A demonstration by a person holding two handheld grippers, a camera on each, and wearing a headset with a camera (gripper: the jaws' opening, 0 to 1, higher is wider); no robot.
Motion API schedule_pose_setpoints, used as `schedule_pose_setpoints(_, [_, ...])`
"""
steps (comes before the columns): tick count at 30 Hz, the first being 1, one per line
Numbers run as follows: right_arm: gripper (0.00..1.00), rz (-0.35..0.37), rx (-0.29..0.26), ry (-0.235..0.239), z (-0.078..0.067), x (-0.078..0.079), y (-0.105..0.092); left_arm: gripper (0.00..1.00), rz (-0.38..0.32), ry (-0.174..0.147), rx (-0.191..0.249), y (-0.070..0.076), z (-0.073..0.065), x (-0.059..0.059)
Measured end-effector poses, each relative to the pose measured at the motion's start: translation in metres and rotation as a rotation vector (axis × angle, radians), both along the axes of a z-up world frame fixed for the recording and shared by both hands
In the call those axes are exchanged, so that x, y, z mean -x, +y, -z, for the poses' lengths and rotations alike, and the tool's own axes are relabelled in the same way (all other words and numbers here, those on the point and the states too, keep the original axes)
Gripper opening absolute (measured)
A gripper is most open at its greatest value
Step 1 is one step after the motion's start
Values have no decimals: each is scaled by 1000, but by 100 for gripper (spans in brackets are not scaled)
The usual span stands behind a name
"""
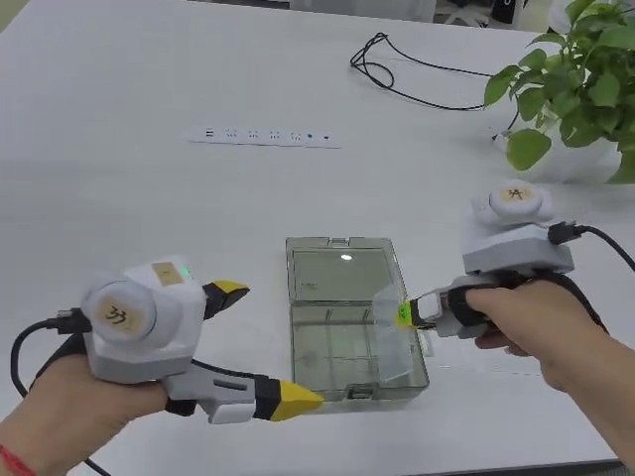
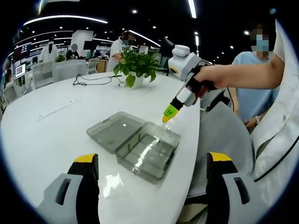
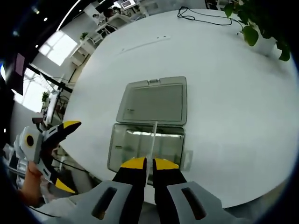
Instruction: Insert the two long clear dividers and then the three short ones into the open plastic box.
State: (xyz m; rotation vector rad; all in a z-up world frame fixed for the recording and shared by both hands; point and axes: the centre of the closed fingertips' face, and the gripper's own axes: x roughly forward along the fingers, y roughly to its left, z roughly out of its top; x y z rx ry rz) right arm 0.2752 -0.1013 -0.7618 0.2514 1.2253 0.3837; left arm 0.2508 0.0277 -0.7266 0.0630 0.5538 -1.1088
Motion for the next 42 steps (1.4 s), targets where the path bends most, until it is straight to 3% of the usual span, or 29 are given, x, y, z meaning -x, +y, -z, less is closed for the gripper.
schedule_pose_setpoints(15, [6, -26, 32, 34, 16, -1, 1, 98, 3, 5, 5, -4, 2, 3])
schedule_pose_setpoints(42, [6, -35, 56, 44, 25, -3, 0, 96, -7, 16, 18, -5, 2, 2])
